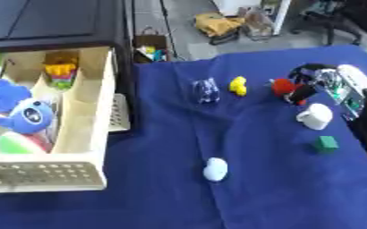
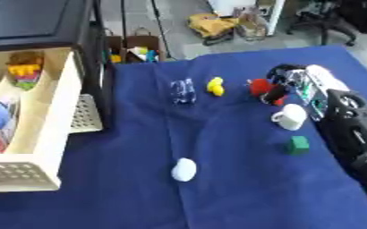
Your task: Pick up objects from table and place into drawer.
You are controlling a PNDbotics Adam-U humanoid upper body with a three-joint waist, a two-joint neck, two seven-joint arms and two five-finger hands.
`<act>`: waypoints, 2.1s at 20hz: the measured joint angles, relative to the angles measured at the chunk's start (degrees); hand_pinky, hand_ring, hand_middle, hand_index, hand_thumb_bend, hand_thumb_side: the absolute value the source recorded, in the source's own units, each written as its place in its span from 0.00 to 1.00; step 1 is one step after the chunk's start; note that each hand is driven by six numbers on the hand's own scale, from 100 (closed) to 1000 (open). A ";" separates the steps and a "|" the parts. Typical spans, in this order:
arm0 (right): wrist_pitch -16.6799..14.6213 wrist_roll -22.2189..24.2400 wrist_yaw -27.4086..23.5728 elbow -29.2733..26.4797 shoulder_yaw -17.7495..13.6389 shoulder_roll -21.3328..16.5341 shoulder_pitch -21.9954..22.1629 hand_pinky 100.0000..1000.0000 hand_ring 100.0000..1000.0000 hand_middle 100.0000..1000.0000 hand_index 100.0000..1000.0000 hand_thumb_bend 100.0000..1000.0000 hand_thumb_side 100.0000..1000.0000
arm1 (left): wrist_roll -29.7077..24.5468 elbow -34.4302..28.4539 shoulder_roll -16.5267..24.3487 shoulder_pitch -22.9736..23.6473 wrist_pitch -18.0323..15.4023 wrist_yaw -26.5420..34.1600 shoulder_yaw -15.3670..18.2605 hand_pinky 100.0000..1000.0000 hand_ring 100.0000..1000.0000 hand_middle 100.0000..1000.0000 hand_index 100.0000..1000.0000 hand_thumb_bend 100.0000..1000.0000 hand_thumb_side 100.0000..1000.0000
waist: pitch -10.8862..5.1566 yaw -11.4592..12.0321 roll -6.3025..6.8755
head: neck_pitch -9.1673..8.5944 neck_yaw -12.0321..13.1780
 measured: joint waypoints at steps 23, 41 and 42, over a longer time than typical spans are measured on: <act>1.18 -7.24 0.10 0.74 0.26 0.53 -0.31 0.77 0.79 0.43 0.61 0.00 0.32 | -0.02 0.00 0.00 -0.21 0.01 0.00 0.00 0.29 0.42 0.52 0.68 0.08 0.99 | 0.19 0.38 -0.20 | -0.28 -0.03; 2.78 -13.88 2.37 -3.85 1.02 -0.34 0.08 0.75 0.77 0.37 0.55 0.00 0.38 | -0.03 0.00 0.00 -0.21 0.01 0.00 0.00 0.28 0.42 0.52 0.68 0.08 0.98 | 0.03 -0.08 -0.47 | -0.28 0.19; 2.85 -13.88 2.35 -4.78 1.05 -0.65 0.24 0.75 0.77 0.37 0.55 0.00 0.38 | -0.03 0.00 0.00 -0.21 0.01 0.00 0.00 0.28 0.42 0.52 0.68 0.08 0.98 | -0.04 -0.12 -0.54 | -0.28 0.25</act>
